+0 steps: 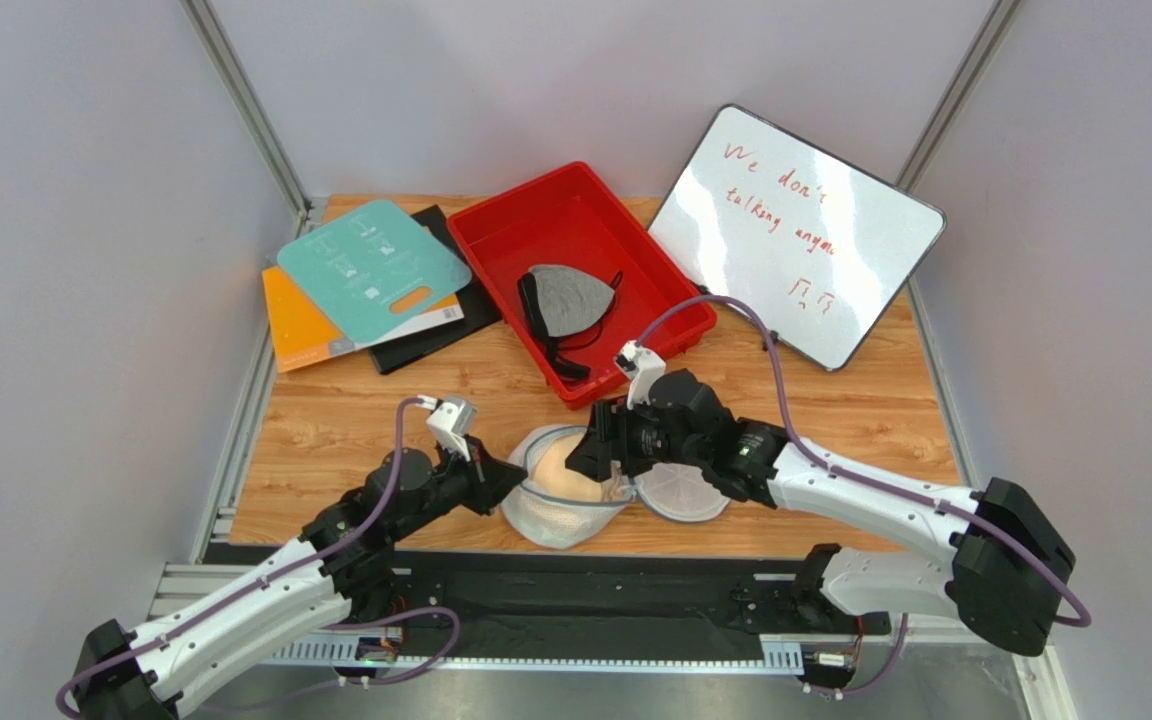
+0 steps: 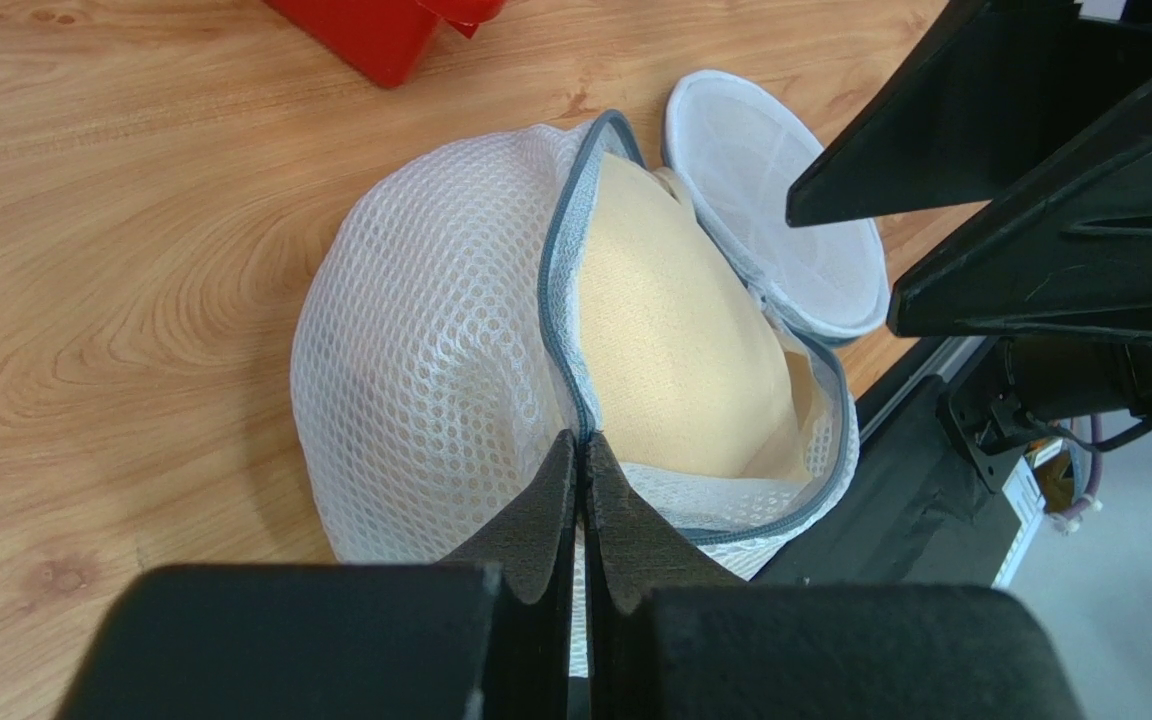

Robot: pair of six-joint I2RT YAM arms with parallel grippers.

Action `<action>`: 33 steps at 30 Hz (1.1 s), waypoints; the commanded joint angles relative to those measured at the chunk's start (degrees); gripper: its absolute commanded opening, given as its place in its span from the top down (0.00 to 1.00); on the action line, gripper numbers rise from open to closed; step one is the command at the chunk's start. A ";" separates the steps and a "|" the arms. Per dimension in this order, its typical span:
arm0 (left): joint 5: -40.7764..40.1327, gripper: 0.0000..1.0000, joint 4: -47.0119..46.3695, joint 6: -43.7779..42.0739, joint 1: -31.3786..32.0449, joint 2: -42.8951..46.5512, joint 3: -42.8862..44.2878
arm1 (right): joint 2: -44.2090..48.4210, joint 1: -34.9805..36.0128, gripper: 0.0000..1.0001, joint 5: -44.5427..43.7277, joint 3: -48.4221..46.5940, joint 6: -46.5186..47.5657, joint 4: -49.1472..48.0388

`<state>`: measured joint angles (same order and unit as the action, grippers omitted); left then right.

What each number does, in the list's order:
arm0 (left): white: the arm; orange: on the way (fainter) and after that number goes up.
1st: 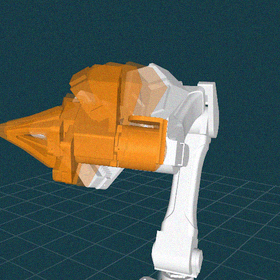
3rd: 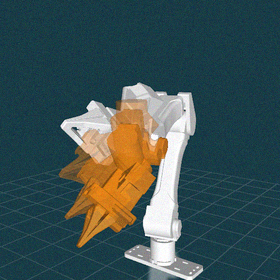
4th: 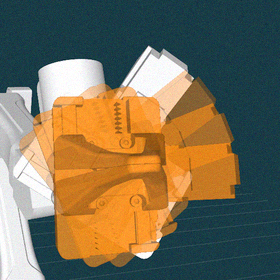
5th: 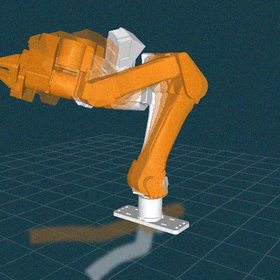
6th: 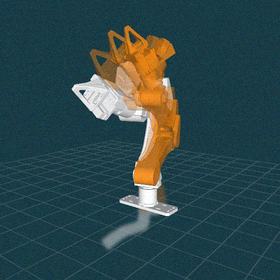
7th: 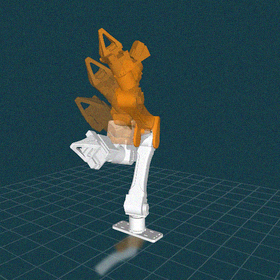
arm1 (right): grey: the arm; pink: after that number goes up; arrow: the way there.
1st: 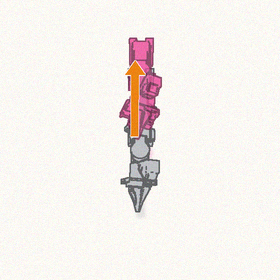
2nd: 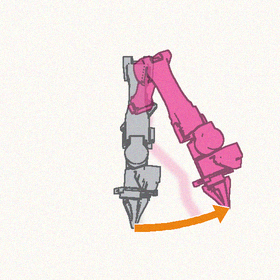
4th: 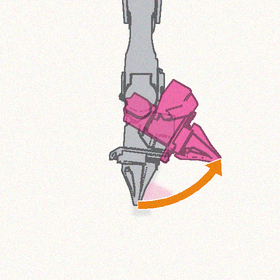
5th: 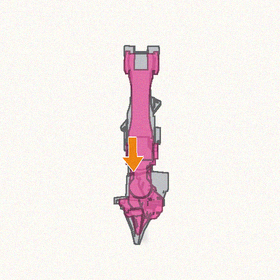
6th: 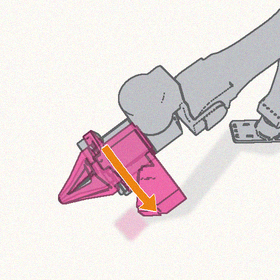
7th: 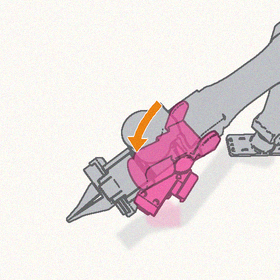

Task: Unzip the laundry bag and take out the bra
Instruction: Pick up the bra from the laundry bag.

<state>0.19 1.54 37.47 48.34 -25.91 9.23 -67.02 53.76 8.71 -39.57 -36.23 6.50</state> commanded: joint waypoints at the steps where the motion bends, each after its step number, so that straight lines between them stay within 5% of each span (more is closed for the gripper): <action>1: 1.48 1.00 -0.31 -1.79 -0.17 -0.10 1.75 | -2.22 -0.58 0.30 6.14 0.81 -1.56 -5.98; 20: 1.48 1.00 -0.13 -1.97 -0.17 -0.19 2.02 | -5.22 -2.69 0.29 6.92 4.94 -3.32 -10.19; 33: 1.49 1.00 -1.10 -1.35 -0.26 -0.63 1.58 | -5.57 -2.60 0.53 14.31 3.98 -5.08 -14.76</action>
<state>1.06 1.63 36.71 48.29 -26.00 9.26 -72.51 51.18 19.29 -34.30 -40.93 -4.38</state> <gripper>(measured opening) 0.006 0.495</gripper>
